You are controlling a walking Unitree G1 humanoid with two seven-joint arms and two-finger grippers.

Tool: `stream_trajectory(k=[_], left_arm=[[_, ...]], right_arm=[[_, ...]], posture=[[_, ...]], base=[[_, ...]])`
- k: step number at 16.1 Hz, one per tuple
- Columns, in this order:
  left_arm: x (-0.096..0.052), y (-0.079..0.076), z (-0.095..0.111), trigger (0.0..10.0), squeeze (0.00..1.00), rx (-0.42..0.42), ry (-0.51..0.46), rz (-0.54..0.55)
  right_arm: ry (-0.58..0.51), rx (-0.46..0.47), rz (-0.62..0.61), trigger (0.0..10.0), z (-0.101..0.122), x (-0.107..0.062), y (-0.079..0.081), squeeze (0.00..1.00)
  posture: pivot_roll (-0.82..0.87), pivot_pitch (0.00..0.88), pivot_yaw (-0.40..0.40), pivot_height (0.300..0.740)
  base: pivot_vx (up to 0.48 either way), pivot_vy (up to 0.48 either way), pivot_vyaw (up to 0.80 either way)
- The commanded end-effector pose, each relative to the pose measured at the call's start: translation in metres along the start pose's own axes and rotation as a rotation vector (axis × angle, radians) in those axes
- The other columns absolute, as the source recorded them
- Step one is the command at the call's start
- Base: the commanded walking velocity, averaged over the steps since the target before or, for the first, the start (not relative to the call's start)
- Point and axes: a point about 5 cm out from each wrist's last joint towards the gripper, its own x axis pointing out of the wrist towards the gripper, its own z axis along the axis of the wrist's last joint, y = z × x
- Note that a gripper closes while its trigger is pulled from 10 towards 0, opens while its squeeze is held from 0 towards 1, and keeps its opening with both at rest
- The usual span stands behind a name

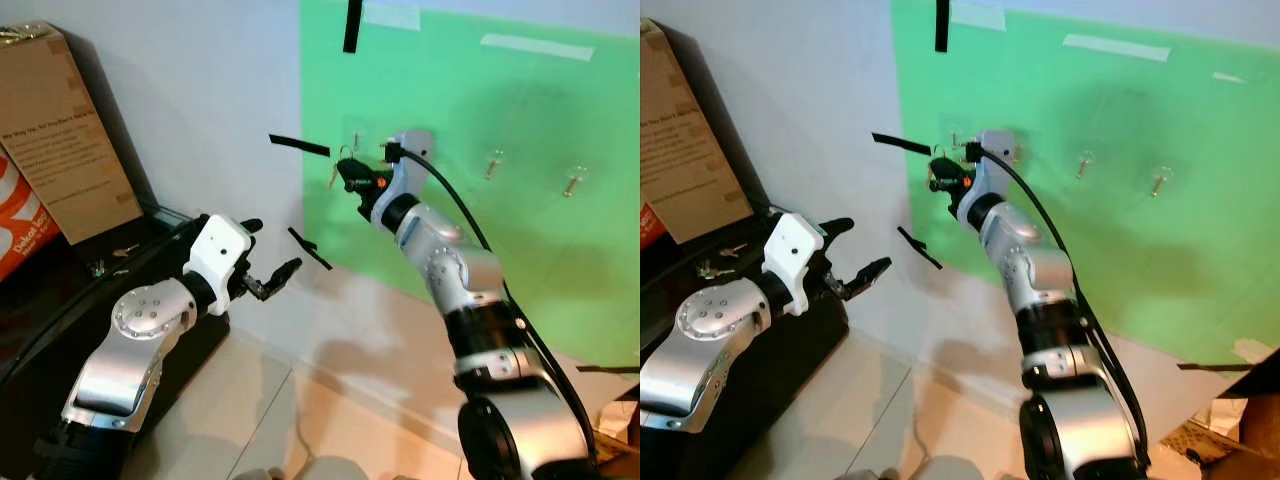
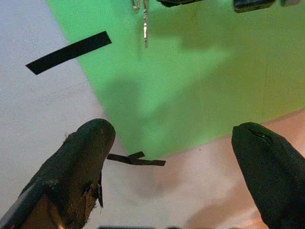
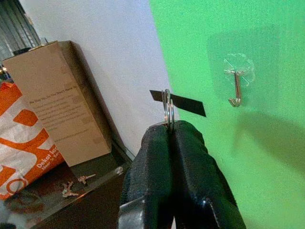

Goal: Hang keys on a hook

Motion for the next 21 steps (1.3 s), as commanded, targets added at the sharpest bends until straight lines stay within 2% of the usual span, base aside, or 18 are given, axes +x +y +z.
stream_trajectory(k=[1,7,12,14,18,21], left_arm=[[-0.002,0.003,0.003,10.0,0.16,0.016,-0.005,0.004],[-0.001,0.003,0.005,10.0,0.16,0.02,-0.008,0.003],[-0.001,0.006,0.008,10.0,0.16,0.023,-0.013,0.016],[-0.001,0.006,0.008,10.0,0.16,0.024,-0.014,0.019],[-0.001,0.005,0.009,10.0,0.16,0.022,-0.015,0.01],[-0.001,0.004,0.009,10.0,0.16,0.02,-0.019,-0.003]], right_arm=[[-0.028,0.012,0.014,10.0,0.006,0.005,0.004,0.0],[-0.035,0.032,0.095,10.0,0.009,0.017,0.014,0.0],[-0.044,0.043,0.075,10.0,0.012,0.025,0.016,0.0],[-0.058,0.035,0.054,10.0,0.013,0.025,0.013,0.0],[-0.086,0.055,-0.063,10.0,0.016,0.02,-0.007,0.0],[-0.101,0.052,-0.077,10.0,0.019,0.017,-0.012,0.0]], posture=[[0.03,0.0,0.039,0.74],[0.04,0.0,0.034,0.74],[0.05,0.0,0.029,0.74],[0.05,0.0,0.03,0.74],[0.04,0.0,0.036,0.74],[0.04,0.0,0.037,0.74]], base=[[0.0,0.0,0.0],[0.0,0.0,0.0],[0.0,0.0,0.0],[0.0,0.0,0.0],[0.0,0.0,0.0],[0.0,0.0,0.0]])
